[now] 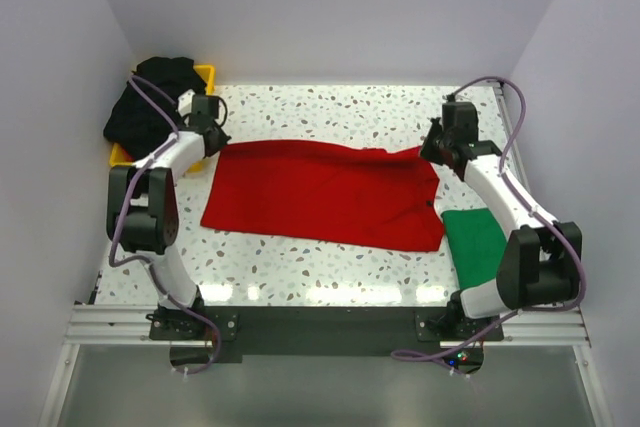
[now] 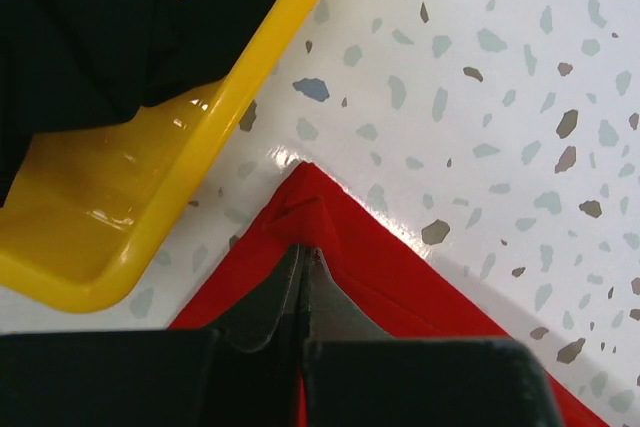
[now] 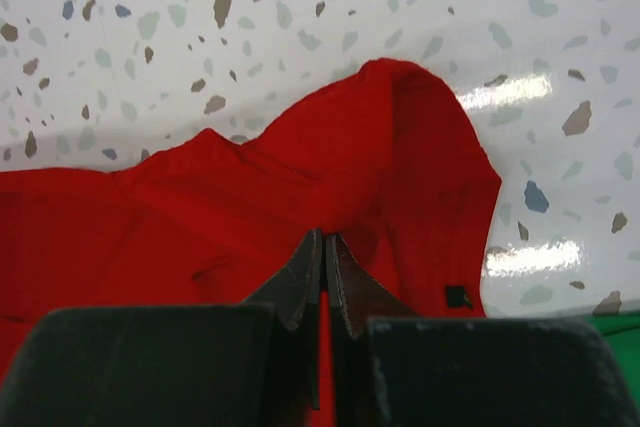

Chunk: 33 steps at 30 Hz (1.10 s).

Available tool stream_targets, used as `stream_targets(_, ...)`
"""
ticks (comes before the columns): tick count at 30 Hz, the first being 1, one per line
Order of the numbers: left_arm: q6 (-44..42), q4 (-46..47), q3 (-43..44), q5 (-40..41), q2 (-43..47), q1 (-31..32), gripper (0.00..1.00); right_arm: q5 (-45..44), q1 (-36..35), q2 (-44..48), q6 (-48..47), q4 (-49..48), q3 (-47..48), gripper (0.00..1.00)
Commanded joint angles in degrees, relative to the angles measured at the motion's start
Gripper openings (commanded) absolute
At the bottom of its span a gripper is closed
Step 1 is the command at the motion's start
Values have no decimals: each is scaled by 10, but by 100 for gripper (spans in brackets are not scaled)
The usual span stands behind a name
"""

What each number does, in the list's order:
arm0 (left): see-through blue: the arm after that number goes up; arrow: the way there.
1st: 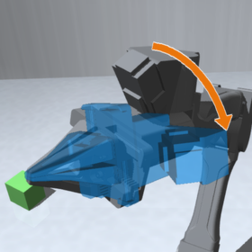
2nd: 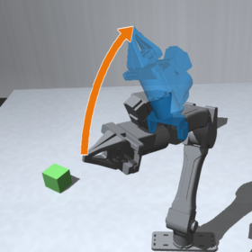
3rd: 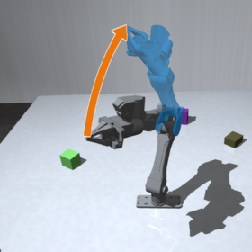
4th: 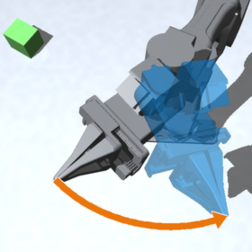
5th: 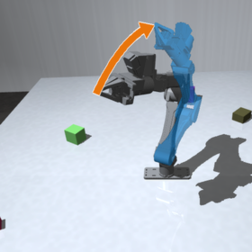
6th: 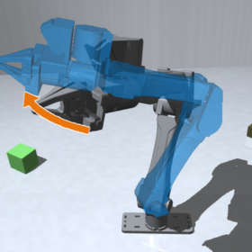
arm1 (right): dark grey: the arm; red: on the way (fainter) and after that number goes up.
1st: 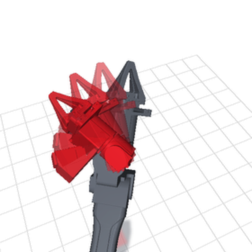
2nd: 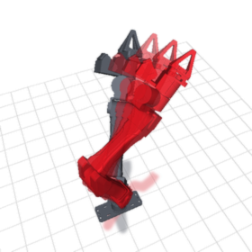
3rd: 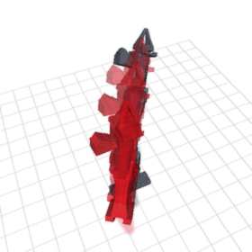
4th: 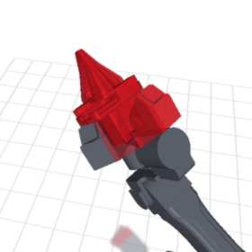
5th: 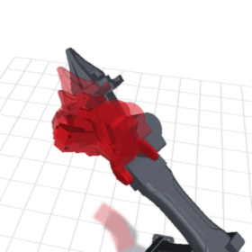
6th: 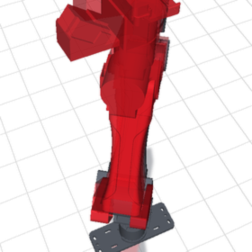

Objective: Fold and stack the t-shirts
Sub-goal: Fold the tshirt

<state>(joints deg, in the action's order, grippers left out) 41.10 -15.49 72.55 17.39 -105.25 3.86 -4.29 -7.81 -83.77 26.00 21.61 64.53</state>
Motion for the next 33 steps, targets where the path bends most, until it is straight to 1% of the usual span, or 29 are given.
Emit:
stream_targets(1, 30, 12, -31, 0, 62, -4, 0, 13, 1, 49, 14, -10, -29, 0)
stream_targets(6, 57, 4, -84, 6, 98, -4, 0, 42, 0, 85, 27, -14, -88, 0)
stream_targets(14, 74, 2, -141, 18, 145, -4, 0, 41, 0, 137, 29, -7, -164, 0)
stream_targets(21, 77, -5, -152, 26, 155, -4, 0, 58, 1, 181, 33, 1, -199, 0)
stream_targets(33, 84, -17, -160, 28, 157, -5, 0, 72, 0, 207, 36, -4, -240, 0)
